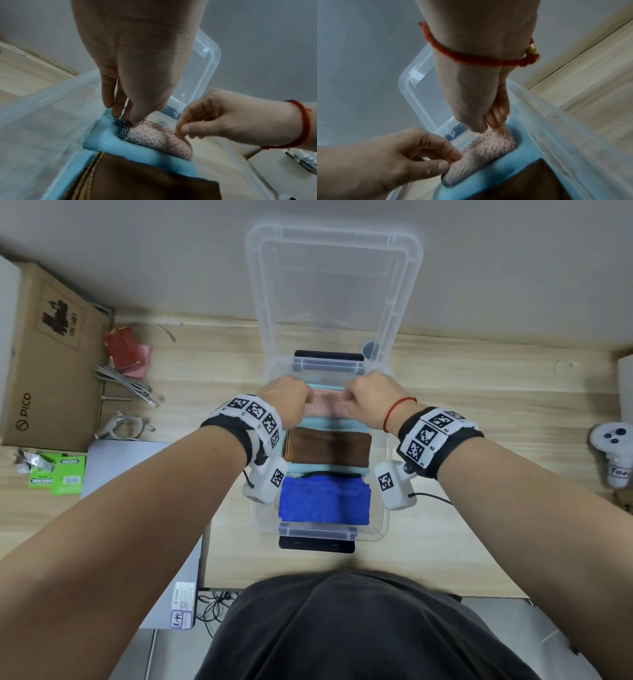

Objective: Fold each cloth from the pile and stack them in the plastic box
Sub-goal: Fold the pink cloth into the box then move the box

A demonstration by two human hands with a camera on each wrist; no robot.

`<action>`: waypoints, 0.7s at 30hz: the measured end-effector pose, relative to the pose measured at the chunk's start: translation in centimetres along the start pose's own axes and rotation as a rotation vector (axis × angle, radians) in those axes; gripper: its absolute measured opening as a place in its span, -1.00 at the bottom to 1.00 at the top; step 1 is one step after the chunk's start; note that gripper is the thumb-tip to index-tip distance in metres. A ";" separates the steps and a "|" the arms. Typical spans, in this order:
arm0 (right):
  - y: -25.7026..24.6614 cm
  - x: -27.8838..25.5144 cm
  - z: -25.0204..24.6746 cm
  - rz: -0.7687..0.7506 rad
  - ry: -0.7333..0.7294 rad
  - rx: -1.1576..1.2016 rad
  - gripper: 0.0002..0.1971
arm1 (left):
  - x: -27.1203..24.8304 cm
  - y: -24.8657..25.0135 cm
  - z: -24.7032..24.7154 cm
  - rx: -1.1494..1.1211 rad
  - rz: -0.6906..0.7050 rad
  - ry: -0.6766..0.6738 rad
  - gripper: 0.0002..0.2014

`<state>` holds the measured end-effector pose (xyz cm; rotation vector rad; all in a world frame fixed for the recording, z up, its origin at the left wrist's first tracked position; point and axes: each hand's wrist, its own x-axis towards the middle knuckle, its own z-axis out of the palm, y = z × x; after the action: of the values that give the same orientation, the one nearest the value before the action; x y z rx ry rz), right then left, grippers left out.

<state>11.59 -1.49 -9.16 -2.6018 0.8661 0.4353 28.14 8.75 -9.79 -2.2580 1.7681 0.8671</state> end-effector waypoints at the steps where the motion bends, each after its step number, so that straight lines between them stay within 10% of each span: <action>1: 0.3 -0.1 -0.7 0.021 0.072 0.032 -0.81 | -0.1 -0.1 -0.4 -0.025 -0.007 0.022 -0.66; 7: 2.7 0.5 -5.8 0.337 0.657 0.529 -0.48 | -1.3 -0.9 -3.6 -0.161 -0.070 0.227 -0.69; 10: 3.0 1.0 -8.0 0.357 0.619 0.846 -0.31 | -2.6 -1.6 -4.5 -0.178 -0.091 0.278 -0.73; 16: 2.5 0.1 -9.6 0.319 0.534 0.962 -0.71 | -5.4 -2.5 -5.6 -0.237 -0.151 0.347 -0.80; 21: 2.1 -3.3 -8.9 0.158 0.629 1.005 -0.91 | -8.6 -0.5 -7.3 -0.551 -0.284 0.490 -0.25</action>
<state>9.33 -5.21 -0.47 -1.7011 1.0928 -0.6749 29.95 12.91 0.60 -3.2132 1.4108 0.8732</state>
